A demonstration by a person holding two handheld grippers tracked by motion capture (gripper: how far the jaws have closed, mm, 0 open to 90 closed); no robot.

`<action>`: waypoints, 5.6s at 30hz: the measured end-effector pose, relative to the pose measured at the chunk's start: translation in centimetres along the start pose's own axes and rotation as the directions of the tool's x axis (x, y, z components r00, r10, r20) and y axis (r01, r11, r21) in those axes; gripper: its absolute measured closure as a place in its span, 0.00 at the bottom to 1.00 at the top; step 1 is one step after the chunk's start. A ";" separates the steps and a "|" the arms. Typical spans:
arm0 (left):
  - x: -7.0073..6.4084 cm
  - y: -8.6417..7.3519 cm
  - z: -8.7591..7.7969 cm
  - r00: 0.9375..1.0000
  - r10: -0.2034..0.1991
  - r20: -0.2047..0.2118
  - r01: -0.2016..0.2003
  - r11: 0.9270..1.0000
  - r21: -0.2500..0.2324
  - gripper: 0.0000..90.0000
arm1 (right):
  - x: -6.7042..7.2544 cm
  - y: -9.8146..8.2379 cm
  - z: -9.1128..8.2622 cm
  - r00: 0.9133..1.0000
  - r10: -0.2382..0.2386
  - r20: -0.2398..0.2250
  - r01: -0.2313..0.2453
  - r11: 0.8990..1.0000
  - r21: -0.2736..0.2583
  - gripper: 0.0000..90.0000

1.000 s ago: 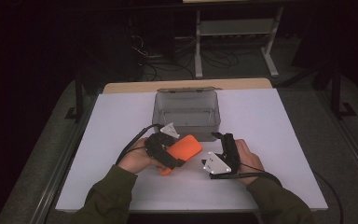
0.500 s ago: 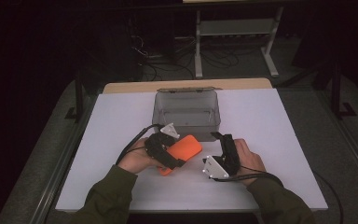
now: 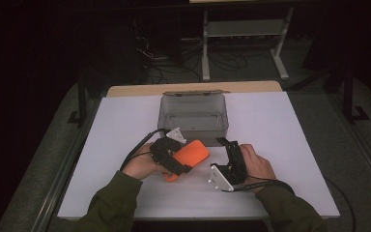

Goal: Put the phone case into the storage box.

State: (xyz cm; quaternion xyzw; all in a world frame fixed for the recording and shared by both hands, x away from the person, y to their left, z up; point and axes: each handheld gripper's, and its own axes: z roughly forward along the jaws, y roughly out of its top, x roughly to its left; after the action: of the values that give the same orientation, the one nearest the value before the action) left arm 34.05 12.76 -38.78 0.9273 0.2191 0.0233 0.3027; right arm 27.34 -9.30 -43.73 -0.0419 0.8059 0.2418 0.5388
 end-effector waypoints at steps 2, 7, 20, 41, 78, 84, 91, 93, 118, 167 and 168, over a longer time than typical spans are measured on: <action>0.0 0.0 0.0 1.000 0.000 0.002 0.000 1.000 0.000 0.16 | 0.1 0.0 0.0 1.000 -0.013 0.008 0.013 1.000 0.000 0.00; 0.0 0.0 0.0 1.000 0.000 0.001 0.000 1.000 0.000 0.16 | 0.1 0.0 0.0 0.997 -0.067 0.025 0.067 0.998 0.000 0.00; 0.0 0.0 0.0 1.000 0.000 0.000 0.000 1.000 0.001 0.16 | 0.6 0.1 0.0 0.985 -0.156 0.069 0.156 0.988 0.007 0.00; 0.0 0.0 -0.1 1.000 0.002 0.004 -0.002 1.000 0.005 0.16 | 1.1 1.2 0.0 0.962 -0.250 0.106 0.252 0.968 -0.006 0.00; 0.0 0.0 -0.2 1.000 -0.002 0.002 0.002 1.000 -0.001 0.16 | 2.3 4.8 2.2 0.936 -0.327 0.128 0.338 0.938 -0.077 0.02; -0.1 0.0 -0.1 1.000 0.000 0.002 0.000 1.000 0.002 0.16 | 2.5 4.8 2.0 0.934 -0.332 0.129 0.344 0.936 -0.080 0.06; -0.1 0.0 -0.1 1.000 0.001 0.004 -0.001 1.000 0.004 0.16 | 2.7 5.0 1.9 0.930 -0.340 0.135 0.352 0.933 -0.074 0.14; -0.2 0.0 -0.1 1.000 0.002 0.004 -0.002 1.000 0.005 0.16 | 2.8 5.1 1.9 0.928 -0.346 0.136 0.358 0.931 -0.073 0.15; 0.0 0.0 -0.3 1.000 -0.001 0.001 0.001 1.000 0.003 0.16 | 3.3 5.2 1.4 0.907 -0.405 0.118 0.414 0.907 -0.070 0.55; 0.4 -0.1 -0.3 0.998 -0.033 0.049 0.034 0.999 -0.011 0.15 | 4.3 5.0 1.2 0.906 -0.398 0.148 0.409 0.911 -0.055 0.92; 0.4 -0.1 -0.3 0.998 -0.036 0.053 0.037 0.999 -0.014 0.15 | 4.3 5.0 1.2 0.906 -0.397 0.147 0.408 0.911 -0.055 0.92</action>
State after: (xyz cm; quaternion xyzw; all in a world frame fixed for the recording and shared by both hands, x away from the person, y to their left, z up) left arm 34.31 13.22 -38.62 0.9211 0.2278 -0.0051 0.3156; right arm 24.89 -3.53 -46.20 -0.2141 0.7312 0.1615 0.6273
